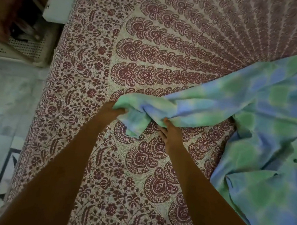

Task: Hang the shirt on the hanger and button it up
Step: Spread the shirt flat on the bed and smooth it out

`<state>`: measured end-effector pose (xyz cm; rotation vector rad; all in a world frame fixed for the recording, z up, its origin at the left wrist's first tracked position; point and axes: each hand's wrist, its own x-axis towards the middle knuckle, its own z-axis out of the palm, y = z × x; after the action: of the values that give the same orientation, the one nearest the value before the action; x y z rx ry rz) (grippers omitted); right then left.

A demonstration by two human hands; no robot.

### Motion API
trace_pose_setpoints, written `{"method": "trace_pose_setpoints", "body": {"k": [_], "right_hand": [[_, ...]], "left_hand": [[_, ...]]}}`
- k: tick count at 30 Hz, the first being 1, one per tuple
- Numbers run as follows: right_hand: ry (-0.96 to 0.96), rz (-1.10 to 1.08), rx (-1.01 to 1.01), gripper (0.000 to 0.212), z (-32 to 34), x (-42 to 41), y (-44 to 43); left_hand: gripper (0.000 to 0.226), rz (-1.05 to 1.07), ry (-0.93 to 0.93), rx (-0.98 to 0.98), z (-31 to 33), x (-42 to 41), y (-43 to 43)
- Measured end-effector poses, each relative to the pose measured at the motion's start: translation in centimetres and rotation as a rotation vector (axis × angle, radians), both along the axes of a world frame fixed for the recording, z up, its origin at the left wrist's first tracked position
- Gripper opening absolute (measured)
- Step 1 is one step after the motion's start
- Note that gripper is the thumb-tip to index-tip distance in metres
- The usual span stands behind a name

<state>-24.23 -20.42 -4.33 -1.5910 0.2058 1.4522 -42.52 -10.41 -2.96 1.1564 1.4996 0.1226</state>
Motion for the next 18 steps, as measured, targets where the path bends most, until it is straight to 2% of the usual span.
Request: {"method": "trace_pose_setpoints", "body": {"k": [3,5,7,10,14,18], "right_hand": [[0.039,-0.049,0.052,0.026,0.6,-1.1,1.1],[0.041,-0.029,0.051,0.025,1.2,-2.6,1.7],[0.067,0.023,0.034,0.029,1.9,-5.0,2.1],[0.134,0.129,-0.049,0.019,1.2,-7.5,1.9],[0.121,0.192,-0.131,0.033,-0.2,-8.4,0.3],[0.173,0.311,-0.16,0.036,0.2,-7.9,-0.5]], "left_hand": [[0.018,0.234,-0.257,-0.071,2.1,-2.5,1.1],[0.017,0.405,-0.302,-0.045,3.0,-4.3,2.0],[0.021,0.43,-0.157,0.019,3.5,-5.9,2.5],[0.035,0.195,0.129,0.012,3.0,-7.7,2.0],[0.034,0.12,0.16,-0.196,1.8,-8.3,-0.3],[0.042,0.238,0.225,-0.122,-0.6,-7.8,-2.6]]}}
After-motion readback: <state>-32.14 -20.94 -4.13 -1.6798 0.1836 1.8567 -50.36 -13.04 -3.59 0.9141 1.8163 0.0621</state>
